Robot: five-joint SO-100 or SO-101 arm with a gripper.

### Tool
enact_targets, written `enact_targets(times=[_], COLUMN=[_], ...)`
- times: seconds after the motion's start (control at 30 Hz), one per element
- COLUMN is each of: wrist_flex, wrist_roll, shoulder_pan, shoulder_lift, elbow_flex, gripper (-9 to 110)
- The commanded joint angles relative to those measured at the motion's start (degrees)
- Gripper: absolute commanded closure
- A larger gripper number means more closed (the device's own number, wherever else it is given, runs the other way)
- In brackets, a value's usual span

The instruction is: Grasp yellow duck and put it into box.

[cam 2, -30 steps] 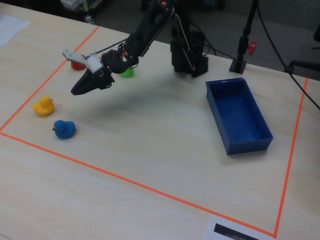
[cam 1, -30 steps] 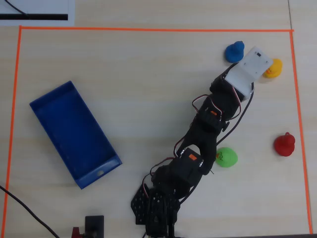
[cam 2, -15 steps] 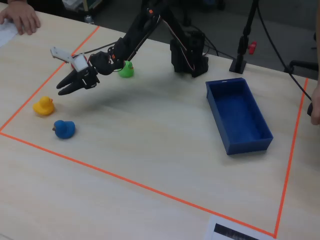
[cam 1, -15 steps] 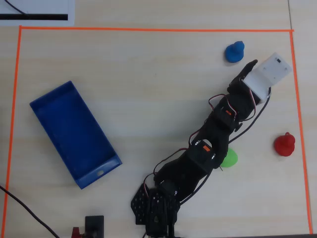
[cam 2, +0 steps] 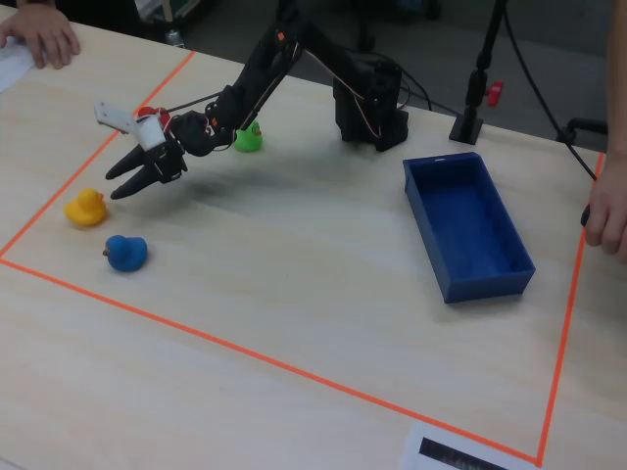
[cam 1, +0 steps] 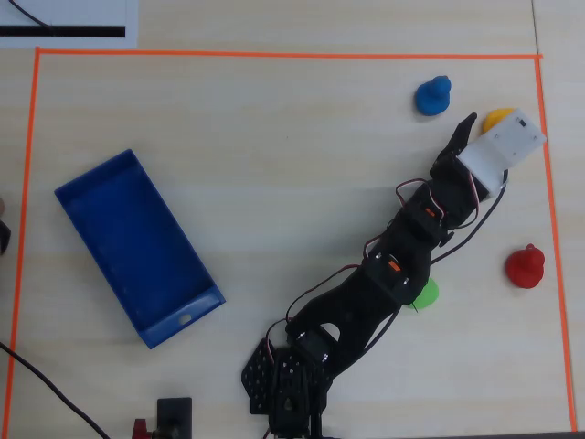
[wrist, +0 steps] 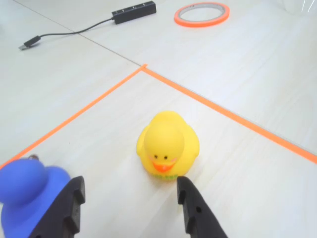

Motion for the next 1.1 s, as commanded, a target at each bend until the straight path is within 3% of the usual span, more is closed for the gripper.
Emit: enact_targets(times=[0.0,0.33,0.8,0.9,1.0,1.07], wrist_flex=[-0.6,7.6,9.3,10.7,14.2,17.3], wrist_roll=[-0.4,-0.1,-0.6,-2.2,-5.4,-5.4], shoulder_pan=[0.6,1.2,0.9,0.7,0.7,1.1], shoulder_lift=[-1.1,-13.4,-19.1,-19.2,-19.0,-18.2], elbow_flex=[-6.9,-27.8,-32.6,-32.6,-32.6,-32.8], gripper=[76,77,79,85,101,101])
